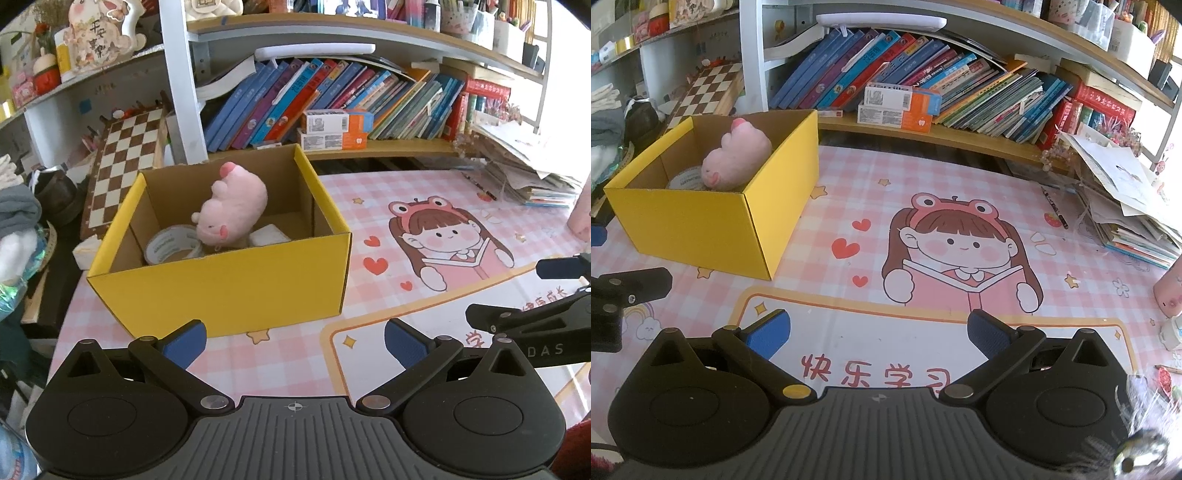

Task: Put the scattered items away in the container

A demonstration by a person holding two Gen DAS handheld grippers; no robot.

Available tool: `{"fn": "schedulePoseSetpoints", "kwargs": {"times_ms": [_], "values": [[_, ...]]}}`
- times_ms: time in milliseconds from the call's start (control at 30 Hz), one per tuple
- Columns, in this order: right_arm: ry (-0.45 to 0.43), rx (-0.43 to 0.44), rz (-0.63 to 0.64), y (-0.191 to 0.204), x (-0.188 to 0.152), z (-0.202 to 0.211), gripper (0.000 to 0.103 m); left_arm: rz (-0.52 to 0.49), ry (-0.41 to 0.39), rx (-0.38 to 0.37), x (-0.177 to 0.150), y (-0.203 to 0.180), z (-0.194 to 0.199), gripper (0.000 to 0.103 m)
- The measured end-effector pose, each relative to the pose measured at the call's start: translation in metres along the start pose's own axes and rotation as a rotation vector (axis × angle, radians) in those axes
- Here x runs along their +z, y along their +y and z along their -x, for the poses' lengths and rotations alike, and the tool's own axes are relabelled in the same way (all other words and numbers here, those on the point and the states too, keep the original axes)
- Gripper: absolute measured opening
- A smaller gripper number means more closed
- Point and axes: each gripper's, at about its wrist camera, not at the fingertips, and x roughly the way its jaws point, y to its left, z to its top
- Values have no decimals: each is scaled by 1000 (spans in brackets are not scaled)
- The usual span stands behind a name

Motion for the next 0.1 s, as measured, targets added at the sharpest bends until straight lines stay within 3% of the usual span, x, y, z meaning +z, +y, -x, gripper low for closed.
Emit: {"fn": "schedulePoseSetpoints", "kwargs": {"times_ms": [100], "values": [[6, 1, 0, 0, 0, -2, 103, 3, -1, 1, 1, 1, -2, 103]]}}
